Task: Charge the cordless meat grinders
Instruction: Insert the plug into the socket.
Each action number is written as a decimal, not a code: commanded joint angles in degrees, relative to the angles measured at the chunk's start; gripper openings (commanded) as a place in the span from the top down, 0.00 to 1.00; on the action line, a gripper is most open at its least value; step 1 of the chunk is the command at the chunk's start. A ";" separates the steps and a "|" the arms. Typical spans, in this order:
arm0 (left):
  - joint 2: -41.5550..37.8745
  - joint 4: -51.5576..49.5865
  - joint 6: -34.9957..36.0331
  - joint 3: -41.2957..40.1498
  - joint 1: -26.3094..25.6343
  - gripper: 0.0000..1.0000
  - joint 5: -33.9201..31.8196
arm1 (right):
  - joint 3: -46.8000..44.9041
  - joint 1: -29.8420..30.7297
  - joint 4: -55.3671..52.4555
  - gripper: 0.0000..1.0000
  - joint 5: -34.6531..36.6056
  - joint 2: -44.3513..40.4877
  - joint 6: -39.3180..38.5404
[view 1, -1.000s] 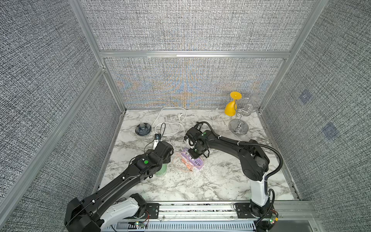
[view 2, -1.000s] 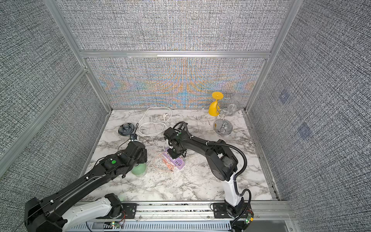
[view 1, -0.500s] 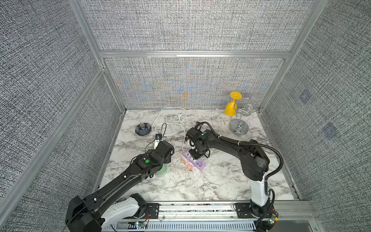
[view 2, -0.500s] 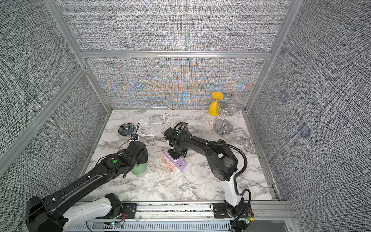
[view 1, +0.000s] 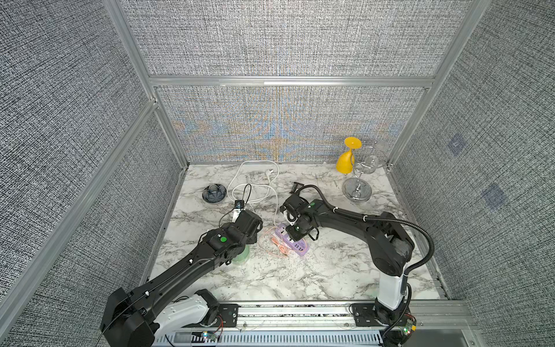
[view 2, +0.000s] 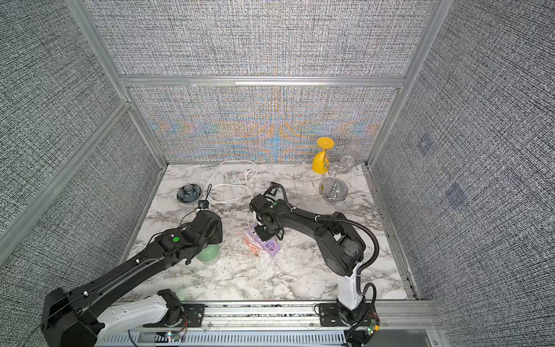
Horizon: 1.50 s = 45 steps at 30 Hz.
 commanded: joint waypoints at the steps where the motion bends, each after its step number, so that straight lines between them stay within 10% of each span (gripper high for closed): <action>1: 0.43 0.74 0.05 0.51 0.00 0.27 0.10 | -4.15 0.49 0.16 0.78 1.51 -0.50 0.80; 45: 1.79 0.10 -1.53 0.38 0.03 0.28 0.65 | -5.58 -0.17 3.91 0.42 -0.66 -5.82 1.61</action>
